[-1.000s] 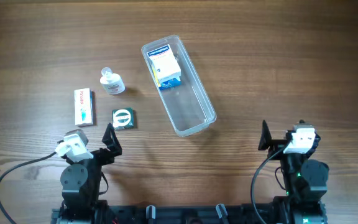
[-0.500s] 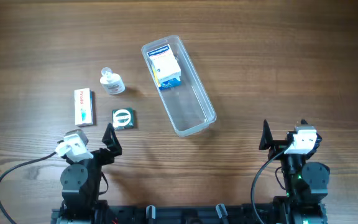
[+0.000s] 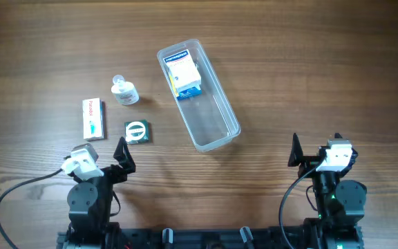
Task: Pack container
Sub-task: 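Raise the left arm and move it over the Calamol bottle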
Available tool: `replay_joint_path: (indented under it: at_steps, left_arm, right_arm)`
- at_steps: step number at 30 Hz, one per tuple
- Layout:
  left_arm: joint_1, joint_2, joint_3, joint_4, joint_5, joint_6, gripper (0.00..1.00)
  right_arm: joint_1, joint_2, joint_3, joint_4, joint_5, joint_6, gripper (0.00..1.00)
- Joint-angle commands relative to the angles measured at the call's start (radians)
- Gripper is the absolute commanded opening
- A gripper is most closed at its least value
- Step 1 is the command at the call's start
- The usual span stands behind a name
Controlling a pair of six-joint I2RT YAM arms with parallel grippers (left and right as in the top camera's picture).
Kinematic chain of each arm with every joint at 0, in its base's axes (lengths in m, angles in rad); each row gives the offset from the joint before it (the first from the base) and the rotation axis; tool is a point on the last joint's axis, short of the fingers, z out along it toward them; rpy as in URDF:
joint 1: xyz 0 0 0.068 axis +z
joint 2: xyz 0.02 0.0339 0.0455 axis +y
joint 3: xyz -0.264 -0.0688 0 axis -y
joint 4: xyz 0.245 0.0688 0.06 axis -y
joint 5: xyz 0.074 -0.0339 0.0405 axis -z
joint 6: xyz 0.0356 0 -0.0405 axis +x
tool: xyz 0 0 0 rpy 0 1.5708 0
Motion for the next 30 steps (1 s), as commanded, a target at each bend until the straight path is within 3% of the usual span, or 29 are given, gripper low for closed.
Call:
replay_joint_path:
  at_steps: [1, 10, 15, 30]
  left_arm:
    - [0.004, -0.006, -0.003, 0.004, 0.002, 0.019, 1.0]
    - [0.004, -0.006, 0.006, 0.055, 0.013, 0.015, 1.0]
    - [0.004, 0.055, 0.122, 0.064, 0.043, 0.015, 1.0]
    - [0.004, 0.684, 0.718, 0.062, 0.112, 0.016, 1.0]
  right_arm:
    - [-0.006, -0.016, -0.005, 0.006, 0.02, 0.016, 1.0]
    - [-0.006, -0.016, -0.005, 0.006, 0.02, 0.016, 1.0]
    - [-0.006, -0.016, -0.005, 0.006, 0.02, 0.016, 1.0]
    - [-0.006, -0.016, -0.005, 0.006, 0.02, 0.016, 1.0]
